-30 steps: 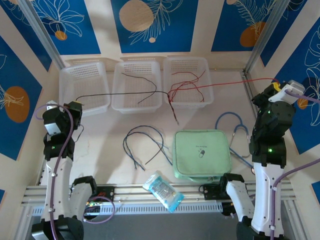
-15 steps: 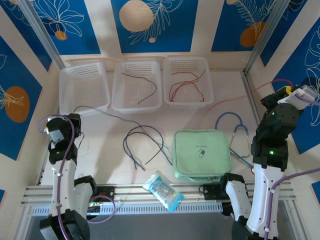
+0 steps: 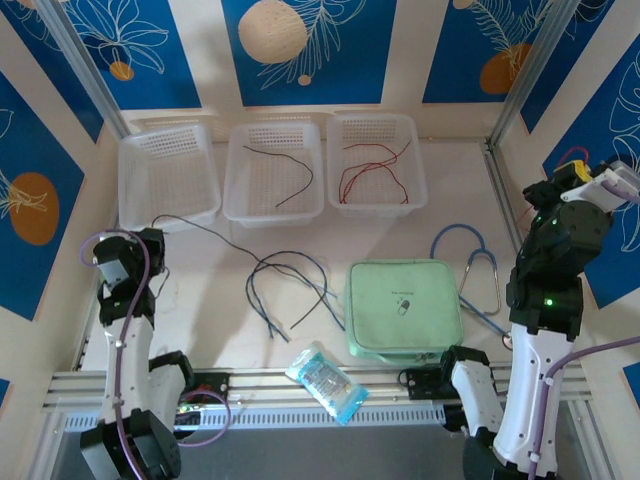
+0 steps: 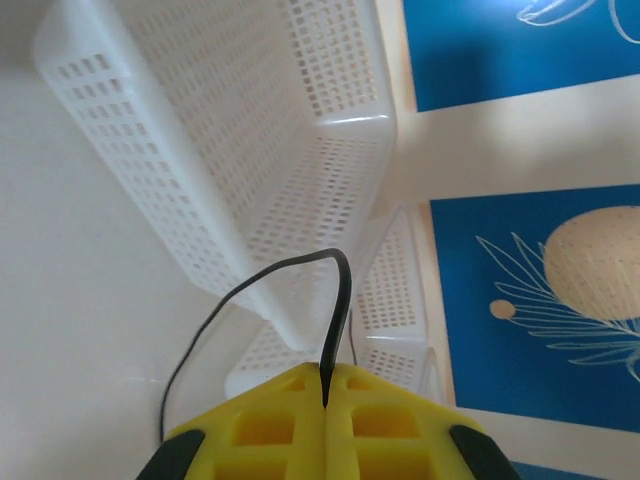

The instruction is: Untangle the cables

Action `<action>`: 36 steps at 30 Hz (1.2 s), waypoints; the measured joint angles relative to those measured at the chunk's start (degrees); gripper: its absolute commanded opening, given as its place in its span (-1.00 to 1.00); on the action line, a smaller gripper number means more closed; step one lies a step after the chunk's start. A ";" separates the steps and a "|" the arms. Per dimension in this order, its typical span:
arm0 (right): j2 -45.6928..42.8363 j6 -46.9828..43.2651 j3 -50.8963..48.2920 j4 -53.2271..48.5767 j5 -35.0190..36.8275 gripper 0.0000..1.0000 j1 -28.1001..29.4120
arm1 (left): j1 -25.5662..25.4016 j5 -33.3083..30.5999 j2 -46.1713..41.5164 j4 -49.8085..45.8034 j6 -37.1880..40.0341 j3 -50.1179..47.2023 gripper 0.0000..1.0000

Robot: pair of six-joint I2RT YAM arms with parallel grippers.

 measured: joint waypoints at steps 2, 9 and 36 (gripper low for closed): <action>1.18 0.79 1.55 -0.04 -1.79 -1.00 0.00 | 0.00 1.40 0.46 0.76 0.02 0.90 -1.00; 7.89 6.36 9.14 0.07 -8.11 -1.00 1.92 | -0.02 4.61 0.85 1.97 -0.55 2.08 -1.00; 39.87 0.70 38.07 7.19 -14.34 -1.00 23.04 | -0.66 7.43 -0.42 2.43 -1.49 2.08 -1.00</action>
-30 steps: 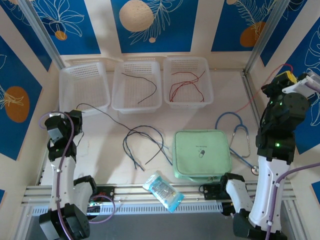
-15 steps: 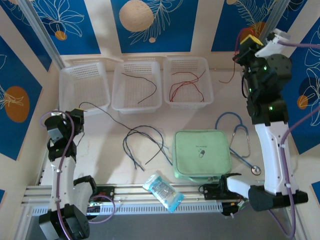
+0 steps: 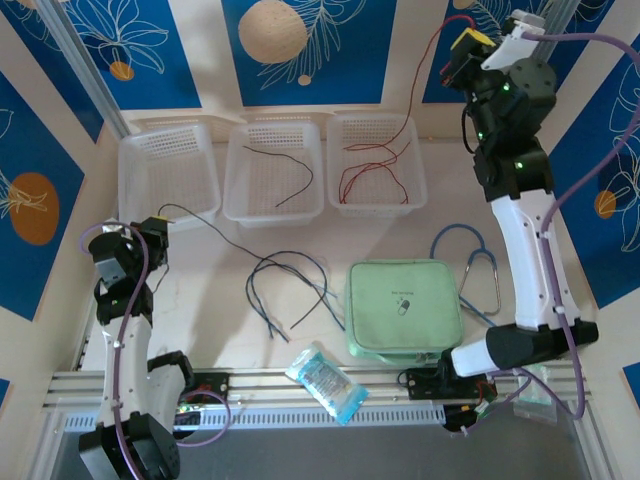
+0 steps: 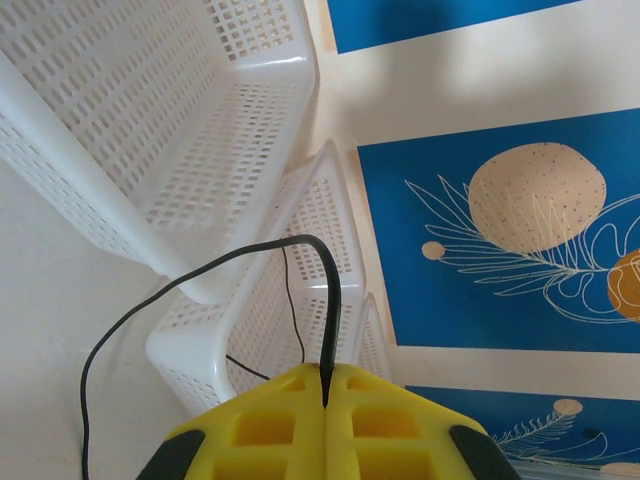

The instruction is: Untangle the cables

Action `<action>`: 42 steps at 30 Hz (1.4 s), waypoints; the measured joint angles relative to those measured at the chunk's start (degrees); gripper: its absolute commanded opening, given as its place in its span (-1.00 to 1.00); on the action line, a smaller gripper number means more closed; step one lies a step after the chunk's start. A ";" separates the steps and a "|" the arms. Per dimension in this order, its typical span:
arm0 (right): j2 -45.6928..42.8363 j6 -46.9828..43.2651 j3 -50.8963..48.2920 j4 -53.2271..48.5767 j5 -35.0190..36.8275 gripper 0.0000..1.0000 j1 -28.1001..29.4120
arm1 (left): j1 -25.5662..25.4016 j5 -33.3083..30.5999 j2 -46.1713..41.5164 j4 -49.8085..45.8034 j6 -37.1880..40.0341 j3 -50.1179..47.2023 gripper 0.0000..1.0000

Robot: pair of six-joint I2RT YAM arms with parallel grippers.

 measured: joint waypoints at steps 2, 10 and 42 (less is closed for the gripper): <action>2.27 0.02 -0.09 0.02 0.00 -1.00 0.09 | 0.00 0.26 0.00 0.00 0.00 0.00 -1.00; 12.57 0.04 -4.00 -1.51 -0.44 -1.00 0.13 | -0.22 0.79 0.00 -0.04 0.22 0.00 -1.00; 42.05 -0.79 -4.72 -23.63 -7.43 -0.04 3.52 | -0.37 3.91 0.09 -3.61 1.79 9.66 -1.00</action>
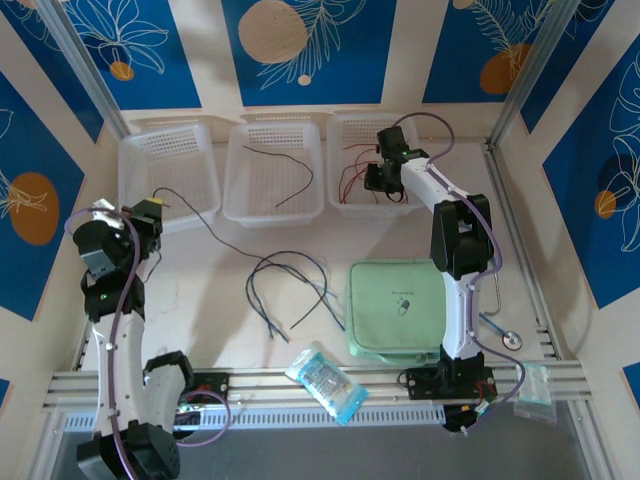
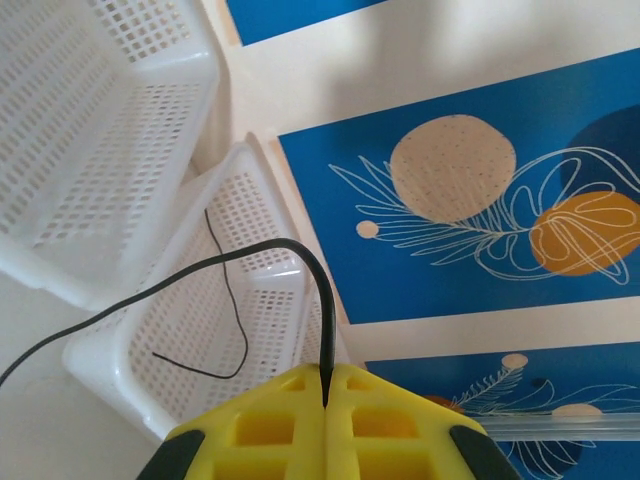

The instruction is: Untangle the cables

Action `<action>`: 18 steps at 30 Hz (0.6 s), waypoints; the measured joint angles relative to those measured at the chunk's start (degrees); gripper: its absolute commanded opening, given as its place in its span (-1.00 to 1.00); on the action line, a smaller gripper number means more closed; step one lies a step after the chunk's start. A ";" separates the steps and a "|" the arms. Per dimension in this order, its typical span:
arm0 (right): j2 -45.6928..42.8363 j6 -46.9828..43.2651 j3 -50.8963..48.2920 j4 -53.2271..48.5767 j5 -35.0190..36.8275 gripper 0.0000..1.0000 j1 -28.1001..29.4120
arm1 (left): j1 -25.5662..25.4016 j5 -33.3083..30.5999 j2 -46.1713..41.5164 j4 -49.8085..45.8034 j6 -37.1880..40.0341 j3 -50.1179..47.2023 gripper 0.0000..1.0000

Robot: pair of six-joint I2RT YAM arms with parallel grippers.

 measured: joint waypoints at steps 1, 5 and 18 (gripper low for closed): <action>-0.02 -0.20 0.04 0.00 -0.26 0.05 -0.11 | 0.00 0.11 0.00 -0.04 0.00 0.52 -1.00; -0.48 -0.33 0.17 -0.11 -0.81 0.32 -0.72 | -0.13 0.61 0.00 -0.68 -0.04 2.84 -1.00; -17.03 -1.11 -1.64 1.86 -1.66 0.77 -1.27 | -6.73 1.31 2.80 -3.63 1.51 17.27 -1.00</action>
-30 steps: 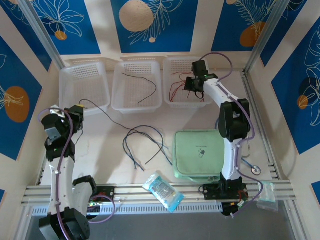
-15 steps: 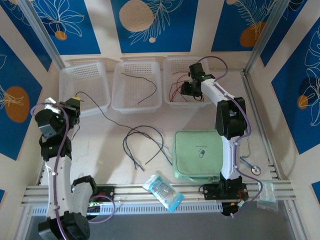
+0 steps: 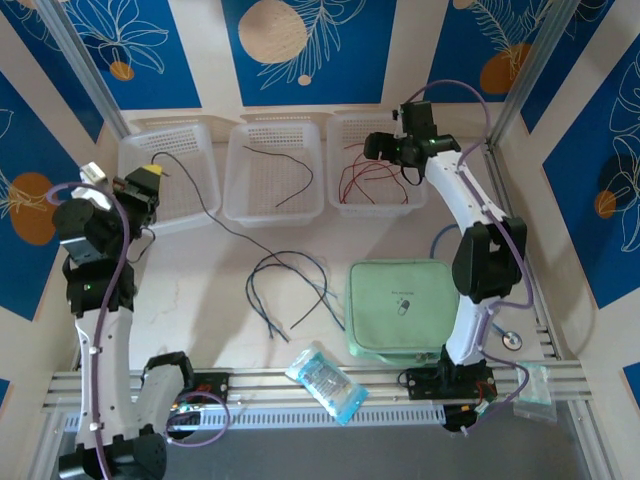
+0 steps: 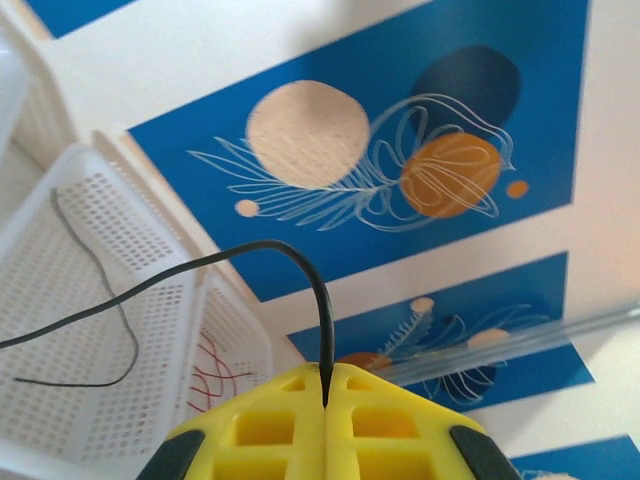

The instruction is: Untangle the cables

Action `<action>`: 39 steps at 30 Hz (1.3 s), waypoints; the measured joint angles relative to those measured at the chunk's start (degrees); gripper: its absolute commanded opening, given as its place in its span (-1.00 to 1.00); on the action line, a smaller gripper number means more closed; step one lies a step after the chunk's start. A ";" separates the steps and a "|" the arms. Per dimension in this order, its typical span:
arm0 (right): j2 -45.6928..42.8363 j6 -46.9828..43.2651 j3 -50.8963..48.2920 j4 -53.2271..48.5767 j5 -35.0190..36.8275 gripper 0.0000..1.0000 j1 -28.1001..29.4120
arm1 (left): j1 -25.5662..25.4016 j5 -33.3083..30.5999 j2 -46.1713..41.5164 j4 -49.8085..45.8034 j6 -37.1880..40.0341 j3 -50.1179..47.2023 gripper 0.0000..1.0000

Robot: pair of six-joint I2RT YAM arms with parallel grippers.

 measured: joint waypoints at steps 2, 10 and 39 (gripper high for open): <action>-2.32 0.02 -1.25 0.44 -0.26 0.78 0.00 | -1.73 -0.11 1.31 -0.37 0.68 3.17 -1.00; -7.39 0.20 -5.53 1.18 -0.92 0.79 0.39 | -11.45 -2.16 10.03 -0.85 4.79 13.55 -1.00; -23.85 0.42 -20.74 5.05 -2.05 0.79 0.79 | -17.84 -3.63 56.26 4.11 9.44 71.63 -1.00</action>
